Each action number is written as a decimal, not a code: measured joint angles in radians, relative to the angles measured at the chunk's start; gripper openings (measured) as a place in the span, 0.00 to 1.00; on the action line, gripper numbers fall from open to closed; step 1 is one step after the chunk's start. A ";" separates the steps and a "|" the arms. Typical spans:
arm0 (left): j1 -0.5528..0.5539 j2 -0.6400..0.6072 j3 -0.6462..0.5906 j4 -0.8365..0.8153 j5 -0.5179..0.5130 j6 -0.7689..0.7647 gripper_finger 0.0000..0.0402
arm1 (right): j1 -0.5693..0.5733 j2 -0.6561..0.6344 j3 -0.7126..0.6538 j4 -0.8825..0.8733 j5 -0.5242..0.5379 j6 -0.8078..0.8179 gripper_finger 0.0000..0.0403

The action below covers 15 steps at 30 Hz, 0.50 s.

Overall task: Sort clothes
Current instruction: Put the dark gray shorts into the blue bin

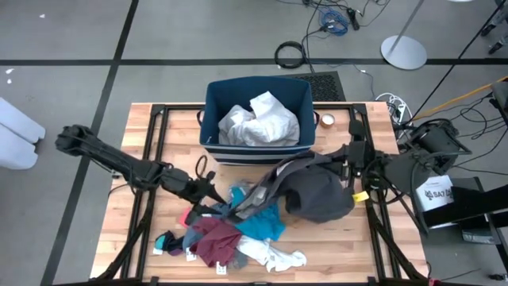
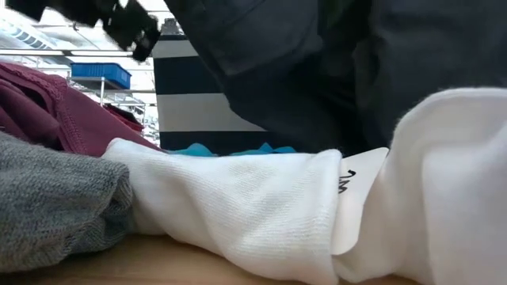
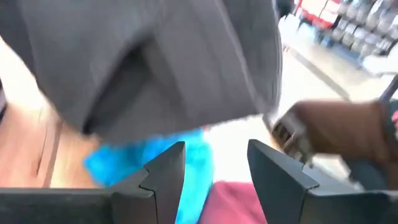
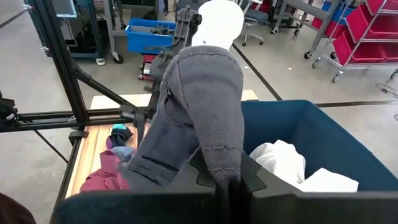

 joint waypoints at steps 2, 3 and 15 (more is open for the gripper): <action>-0.010 0.018 -0.032 0.011 -0.059 0.006 0.45 | -0.004 0.000 0.000 0.011 0.000 -0.001 0.00; -0.012 0.027 -0.044 0.011 -0.099 0.006 0.45 | -0.004 -0.001 0.000 0.024 0.000 -0.006 0.00; -0.011 0.170 -0.049 0.350 -0.298 0.167 0.45 | -0.024 -0.002 0.058 0.164 0.001 -0.079 0.00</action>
